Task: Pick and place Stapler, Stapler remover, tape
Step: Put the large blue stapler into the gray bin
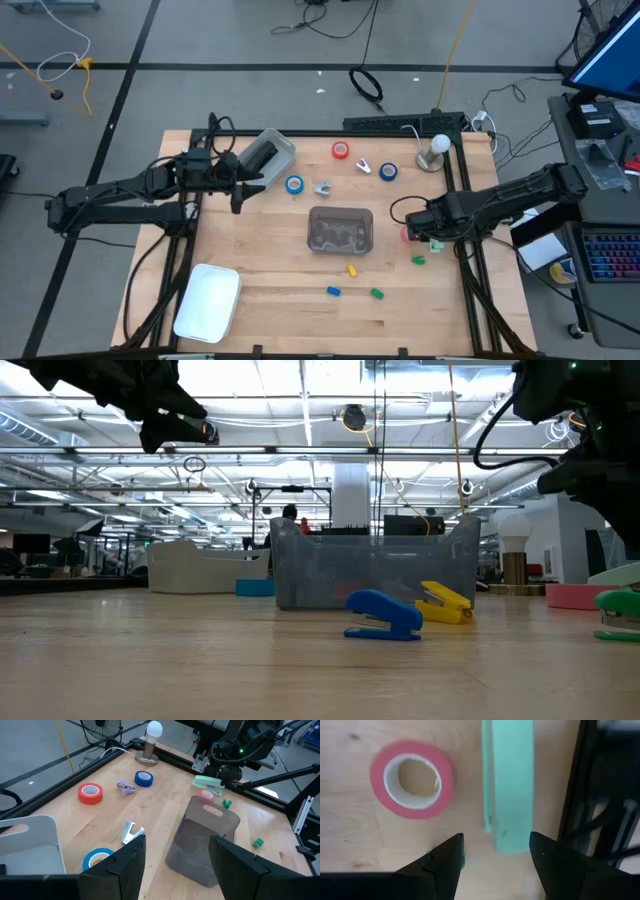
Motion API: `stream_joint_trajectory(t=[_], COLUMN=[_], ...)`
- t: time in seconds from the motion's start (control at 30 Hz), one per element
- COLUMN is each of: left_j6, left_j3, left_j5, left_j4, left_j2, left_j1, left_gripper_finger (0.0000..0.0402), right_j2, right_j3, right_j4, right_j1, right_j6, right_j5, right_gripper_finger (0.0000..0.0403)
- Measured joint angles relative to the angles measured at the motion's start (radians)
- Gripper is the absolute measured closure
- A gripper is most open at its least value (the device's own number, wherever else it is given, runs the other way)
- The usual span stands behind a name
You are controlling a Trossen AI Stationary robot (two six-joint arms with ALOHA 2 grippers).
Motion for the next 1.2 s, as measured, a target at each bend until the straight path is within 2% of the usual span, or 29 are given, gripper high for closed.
stream_joint_trajectory(t=[0.1, 0.43, 0.6, 0.73, 0.93, 1.2], left_j6=[0.000, 0.018, 0.019, 0.026, 0.038, 0.053], left_j3=[0.000, 0.000, 0.000, 0.000, 0.001, 0.001], left_j5=[-0.001, -0.028, -0.028, -0.028, -0.029, -0.029], left_j4=[0.000, 0.002, 0.002, 0.004, 0.004, 0.003], left_j2=[0.000, 0.000, 0.000, 0.000, 0.000, 0.000], left_j1=[0.000, 0.000, 0.000, 0.000, 0.000, 0.000], left_gripper_finger=[0.0183, 0.0183, 0.0183, 0.0183, 0.0183, 0.0183], right_j2=[0.017, 0.026, 0.032, 0.074, 0.164, 0.222], right_j3=[0.000, 0.000, 0.000, 0.000, -0.001, -0.001], right_j4=[0.036, -0.029, -0.039, -0.039, -0.042, 0.003], right_j1=[0.014, 0.039, 0.039, 0.039, 0.039, 0.039], right_j6=[0.002, -0.042, -0.014, 0.006, -0.042, -0.042], right_j5=[-0.018, -0.022, 0.006, 0.022, -0.018, -0.015], right_gripper_finger=[0.0181, 0.0181, 0.0181, 0.0181, 0.0181, 0.0181])
